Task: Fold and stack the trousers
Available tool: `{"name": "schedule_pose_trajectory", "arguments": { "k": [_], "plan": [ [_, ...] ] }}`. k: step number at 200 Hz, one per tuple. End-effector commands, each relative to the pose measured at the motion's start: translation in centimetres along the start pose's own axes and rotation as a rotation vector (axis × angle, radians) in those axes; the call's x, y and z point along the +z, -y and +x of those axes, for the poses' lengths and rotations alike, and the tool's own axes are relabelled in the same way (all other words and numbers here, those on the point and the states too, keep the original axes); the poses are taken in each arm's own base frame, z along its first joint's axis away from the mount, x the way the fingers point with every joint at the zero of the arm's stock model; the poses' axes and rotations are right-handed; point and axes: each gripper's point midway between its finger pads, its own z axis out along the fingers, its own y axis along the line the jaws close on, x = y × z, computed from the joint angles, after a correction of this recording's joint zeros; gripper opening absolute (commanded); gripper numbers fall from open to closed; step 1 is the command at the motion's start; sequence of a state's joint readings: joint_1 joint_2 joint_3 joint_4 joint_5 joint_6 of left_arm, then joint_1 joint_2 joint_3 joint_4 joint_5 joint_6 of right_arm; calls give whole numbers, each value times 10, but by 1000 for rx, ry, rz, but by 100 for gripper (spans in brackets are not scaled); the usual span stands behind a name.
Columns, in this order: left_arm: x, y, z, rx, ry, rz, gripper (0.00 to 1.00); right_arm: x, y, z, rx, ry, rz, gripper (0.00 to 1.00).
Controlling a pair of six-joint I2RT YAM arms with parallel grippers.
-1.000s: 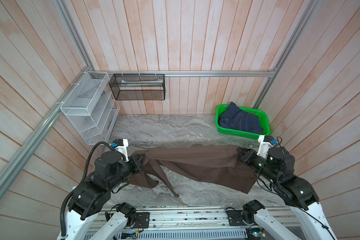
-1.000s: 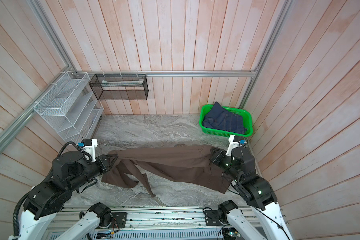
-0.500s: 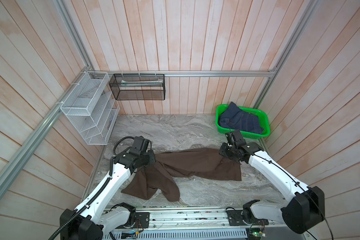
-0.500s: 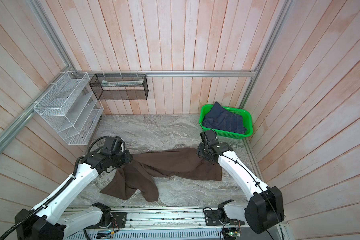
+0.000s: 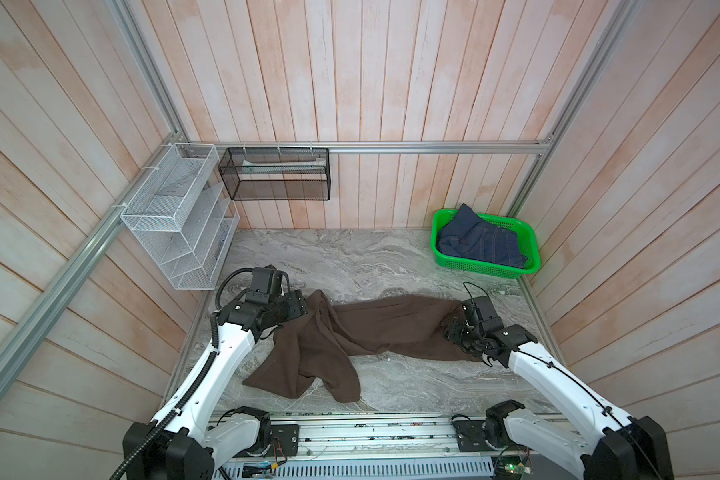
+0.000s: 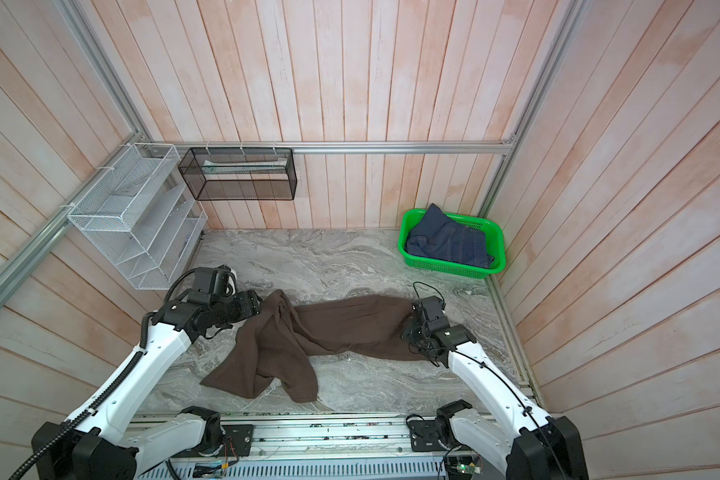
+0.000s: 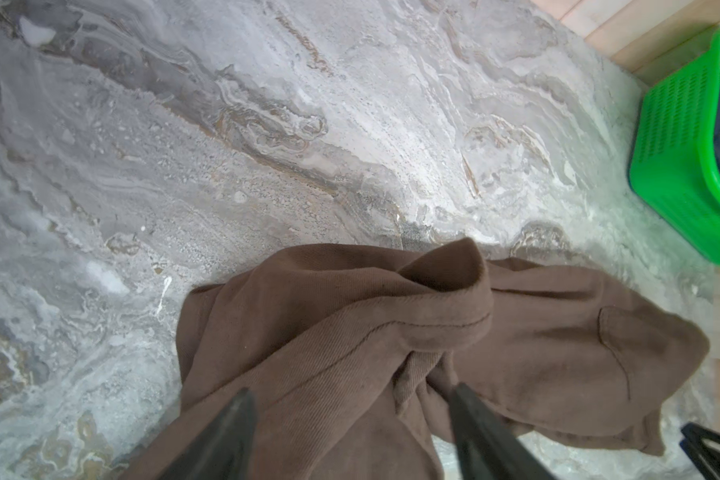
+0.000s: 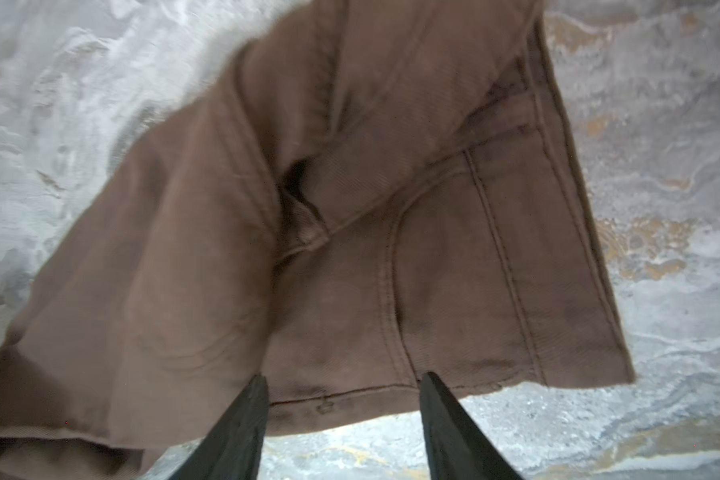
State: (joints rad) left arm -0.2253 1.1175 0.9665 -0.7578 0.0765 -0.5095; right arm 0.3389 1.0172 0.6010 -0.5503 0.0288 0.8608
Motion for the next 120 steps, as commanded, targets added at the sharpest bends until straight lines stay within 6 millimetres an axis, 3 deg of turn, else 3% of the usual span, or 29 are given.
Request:
{"name": "schedule_pose_trajectory", "arguments": {
  "k": [1, 19, 44, 69, 120],
  "plan": [
    [1, -6, 17, -1, -34, 18, 86, 1, -10, -24, 43, 94, -85, 58],
    [7, -10, 32, -24, -70, 35, 87, 12, -2, -27, 71, 72, -109, 57],
    [7, -8, 42, -49, -77, 72, 87, 19, -9, -40, 97, 81, -173, 54],
    [6, -7, 43, -53, -79, 83, 87, 30, -21, -49, 116, 70, -208, 50],
    [5, -13, 39, -39, -67, 60, 88, 61, -36, -43, 171, -35, -259, 47]
  ]
}}
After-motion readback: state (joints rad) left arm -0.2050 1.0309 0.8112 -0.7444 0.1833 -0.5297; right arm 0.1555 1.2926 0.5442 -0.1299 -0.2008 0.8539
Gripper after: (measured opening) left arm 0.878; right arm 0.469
